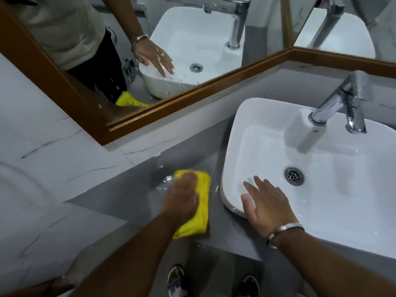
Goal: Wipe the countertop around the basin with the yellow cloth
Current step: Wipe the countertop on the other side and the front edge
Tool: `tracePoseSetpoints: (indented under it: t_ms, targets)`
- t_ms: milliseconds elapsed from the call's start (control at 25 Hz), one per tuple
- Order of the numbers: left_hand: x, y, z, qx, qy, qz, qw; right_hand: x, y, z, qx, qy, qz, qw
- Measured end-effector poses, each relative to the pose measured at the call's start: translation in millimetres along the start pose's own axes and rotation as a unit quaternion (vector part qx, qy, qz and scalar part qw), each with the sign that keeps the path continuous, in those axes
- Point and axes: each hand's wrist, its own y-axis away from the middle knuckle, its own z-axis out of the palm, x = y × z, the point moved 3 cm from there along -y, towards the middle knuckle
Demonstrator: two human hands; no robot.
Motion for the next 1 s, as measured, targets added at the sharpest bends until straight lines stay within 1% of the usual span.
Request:
tracePoseSetpoints:
  t_ms: [40, 80, 120, 160, 200, 240, 280, 320, 360, 400, 440, 480, 520, 560, 600, 640, 680, 720, 760, 800, 840, 880, 920, 960, 1000]
  targets:
    - [-21.8, 7.0, -9.1, 0.023, 0.004, -0.153, 0.988, -0.2, -0.1, -0.4, -0.002, 0.005, -0.003, 1.0]
    - [-32.7, 26.5, -15.1, 0.025, 0.017, -0.268, 0.963, 0.0, 0.5, -0.1, -0.005, 0.011, -0.006, 1.0]
    - [-29.9, 49.8, -17.9, 0.034, 0.028, -0.335, 0.941, 0.3, 0.4, 0.7, -0.01, 0.016, -0.008, 1.0]
    - [-15.7, 68.1, -20.3, 0.038, 0.036, -0.338, 0.94, 0.4, -0.4, 0.1, -0.012, 0.018, -0.008, 1.0]
    - [5.5, 78.7, -18.3, 0.023, 0.064, -0.298, 0.952, 0.3, -0.8, -0.8, -0.012, 0.019, -0.007, 1.0]
    - [25.5, 75.7, -12.3, -0.007, 0.077, -0.217, 0.973, -0.8, -1.0, -1.5, -0.013, 0.02, -0.005, 1.0]
    - [42.5, 56.6, -5.7, -0.031, 0.078, -0.109, 0.99, -1.4, -0.7, -1.9, -0.014, 0.02, -0.004, 1.0]
    - [54.6, 24.0, 2.1, -0.052, 0.065, -0.012, 0.996, -1.6, -0.3, -1.9, -0.014, 0.02, -0.002, 1.0]
    - [57.9, -15.0, 7.9, -0.044, 0.05, 0.045, 0.997, -1.4, -0.5, -1.4, -0.011, 0.019, 0.001, 1.0]
    - [53.5, -50.1, 5.8, -0.027, 0.038, 0.042, 0.998, -0.9, -0.2, -0.9, -0.007, 0.017, 0.005, 1.0]
    - [43.3, -73.8, 3.6, -0.015, 0.037, -0.008, 0.999, -0.2, 0.3, -1.1, -0.004, 0.015, 0.007, 1.0]
    - [28.6, -81.9, -0.7, -0.048, 0.057, -0.099, 0.992, -0.3, -0.5, -1.3, 0.001, 0.017, 0.005, 1.0]
    - [12.2, -68.2, -3.6, -0.049, 0.084, -0.214, 0.972, -0.6, -0.7, -1.2, 0.001, 0.02, -0.001, 1.0]
    - [-1.6, -39.2, -7.4, -0.013, 0.1, -0.322, 0.941, -1.0, -0.5, -1.7, -0.002, 0.022, -0.004, 1.0]
    - [-6.9, -4.0, -13.5, 0.027, 0.101, -0.402, 0.91, -1.6, -1.3, -2.6, -0.006, 0.024, -0.007, 1.0]
    - [-2.0, 29.8, -17.4, 0.055, 0.088, -0.444, 0.89, -1.6, -1.0, -2.9, -0.009, 0.024, -0.009, 1.0]
    - [7.8, 54.8, -18.6, 0.063, 0.08, -0.456, 0.884, -2.0, -1.6, -2.5, -0.01, 0.023, -0.012, 1.0]
    - [20.6, 65.9, -12.4, 0.046, 0.086, -0.447, 0.889, -2.3, -1.8, -1.6, -0.012, 0.02, -0.011, 1.0]
    - [36.0, 60.2, -6.6, 0.028, 0.087, -0.389, 0.917, -1.2, -1.3, -1.7, -0.014, 0.018, -0.008, 1.0]
    - [47.8, 38.6, -2.7, 0.005, 0.092, -0.292, 0.952, -0.6, -1.9, -0.8, -0.013, 0.017, -0.008, 1.0]
    - [50.9, 10.6, 5.7, -0.015, 0.082, -0.194, 0.978, 0.5, -2.6, 0.8, -0.007, 0.019, -0.011, 1.0]
    - [43.6, -15.6, 9.4, -0.041, 0.059, -0.127, 0.989, 1.7, -2.7, 2.3, -0.003, 0.021, -0.013, 1.0]
    - [25.6, -34.5, 7.3, -0.048, 0.05, -0.119, 0.99, 1.1, -2.9, 2.8, -0.004, 0.021, -0.014, 1.0]
    - [-0.9, -41.8, 5.2, -0.043, 0.048, -0.176, 0.982, 0.7, -3.1, 2.4, -0.003, 0.018, -0.012, 1.0]
    - [-30.5, -30.5, 2.2, -0.023, 0.056, -0.272, 0.96, 0.8, -2.0, 2.1, 0.001, 0.016, -0.012, 1.0]
